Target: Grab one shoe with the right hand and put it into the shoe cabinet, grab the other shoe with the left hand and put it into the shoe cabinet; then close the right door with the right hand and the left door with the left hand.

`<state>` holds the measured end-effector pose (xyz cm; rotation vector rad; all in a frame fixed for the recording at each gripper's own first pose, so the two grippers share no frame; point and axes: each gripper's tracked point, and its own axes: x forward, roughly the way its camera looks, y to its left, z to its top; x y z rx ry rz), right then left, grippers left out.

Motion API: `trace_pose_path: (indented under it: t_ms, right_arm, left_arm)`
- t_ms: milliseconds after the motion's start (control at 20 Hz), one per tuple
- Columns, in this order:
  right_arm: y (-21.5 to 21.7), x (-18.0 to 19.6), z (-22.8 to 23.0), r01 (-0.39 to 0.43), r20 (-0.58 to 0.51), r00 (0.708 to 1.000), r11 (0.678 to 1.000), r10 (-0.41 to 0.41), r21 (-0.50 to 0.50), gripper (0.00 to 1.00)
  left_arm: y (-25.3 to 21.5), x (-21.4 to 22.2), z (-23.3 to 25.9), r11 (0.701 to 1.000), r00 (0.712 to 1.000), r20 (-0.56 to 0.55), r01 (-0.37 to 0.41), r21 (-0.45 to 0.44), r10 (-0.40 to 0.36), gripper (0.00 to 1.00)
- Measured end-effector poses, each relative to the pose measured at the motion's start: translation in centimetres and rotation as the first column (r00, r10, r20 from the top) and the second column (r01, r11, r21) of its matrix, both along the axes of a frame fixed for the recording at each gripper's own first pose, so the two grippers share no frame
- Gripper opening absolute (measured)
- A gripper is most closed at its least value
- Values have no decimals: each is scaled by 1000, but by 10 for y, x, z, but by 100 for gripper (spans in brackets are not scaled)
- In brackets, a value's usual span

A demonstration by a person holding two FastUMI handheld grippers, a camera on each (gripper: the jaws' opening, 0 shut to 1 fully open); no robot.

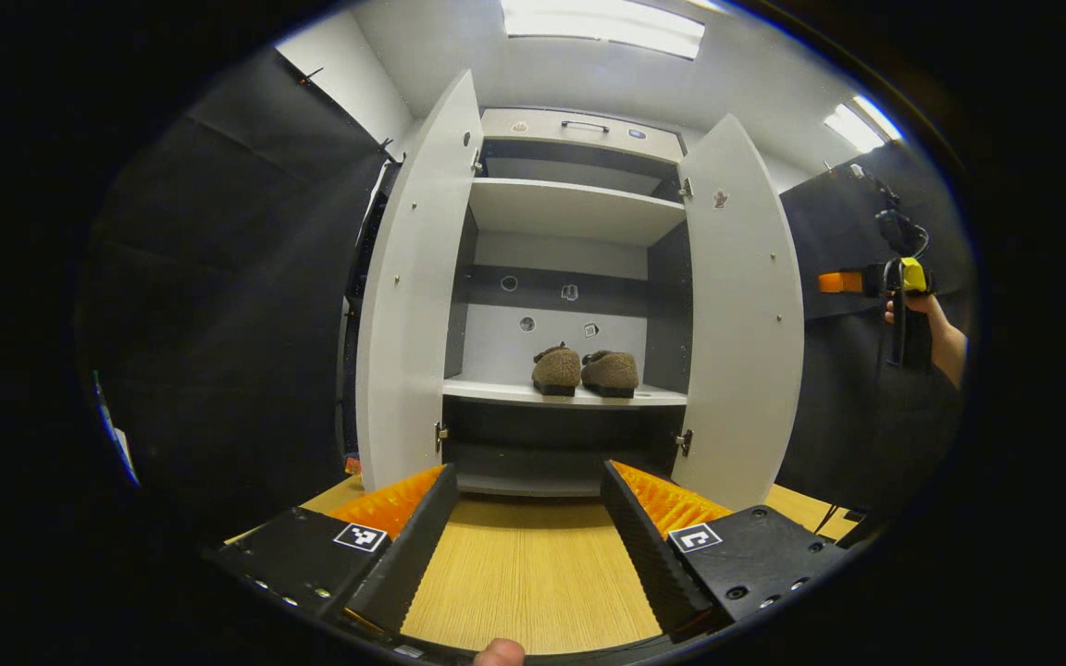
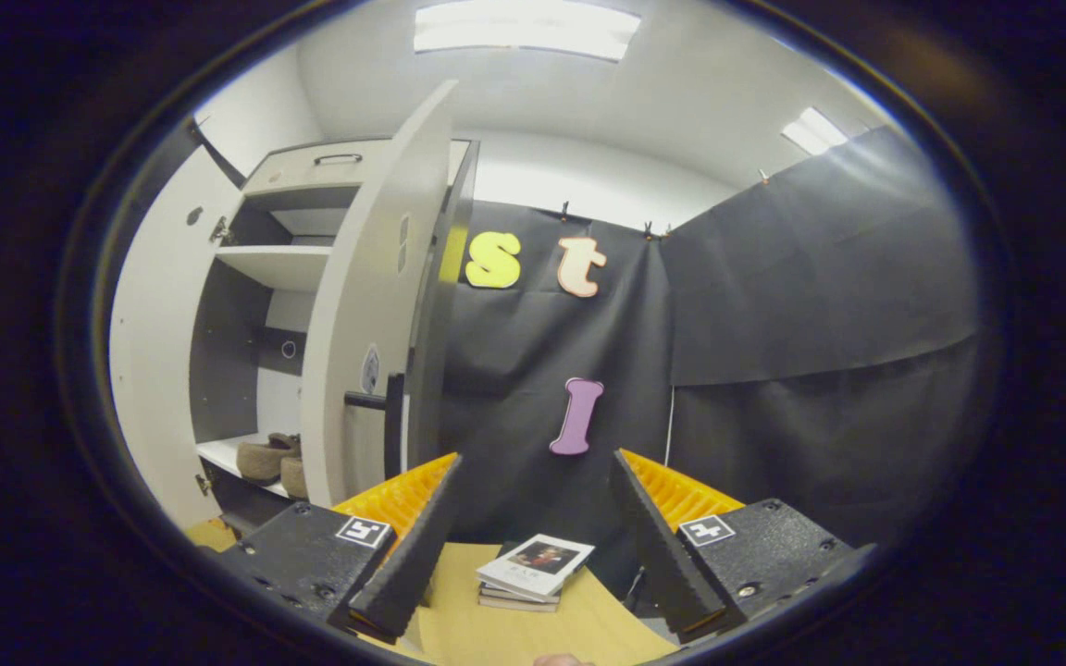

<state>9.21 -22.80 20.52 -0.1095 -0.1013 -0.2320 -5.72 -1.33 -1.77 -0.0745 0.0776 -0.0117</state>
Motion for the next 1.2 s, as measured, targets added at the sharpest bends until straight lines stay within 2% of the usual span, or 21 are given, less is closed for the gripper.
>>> trace_pose_path:
  t_ms: [100,250,400,650,1000,1200]
  right_arm:
    - [0,18,-13,-23,-46,999,999,25,40,98]
    - [3,33,-18,-37,-53,998,996,41,79,99]
    - [6,34,-16,-41,-45,998,997,44,69,98]
    - [24,38,-16,-105,-61,992,994,107,34,93]
    - [97,39,-19,-266,-71,961,963,268,38,94]
    - [135,50,-21,-301,-57,952,954,300,3,94]
  left_arm:
    - [1,1,-2,1000,1000,-9,-2,-2,2,95]
    - [4,1,-4,1000,1000,-16,-11,0,11,95]
    - [4,2,-8,1000,1000,-27,-16,1,16,95]
    - [2,5,-6,1000,1000,-24,-15,4,15,95]
    - [12,6,-4,999,999,-16,-36,24,36,95]
    - [20,3,-7,998,998,-28,-61,28,62,95]
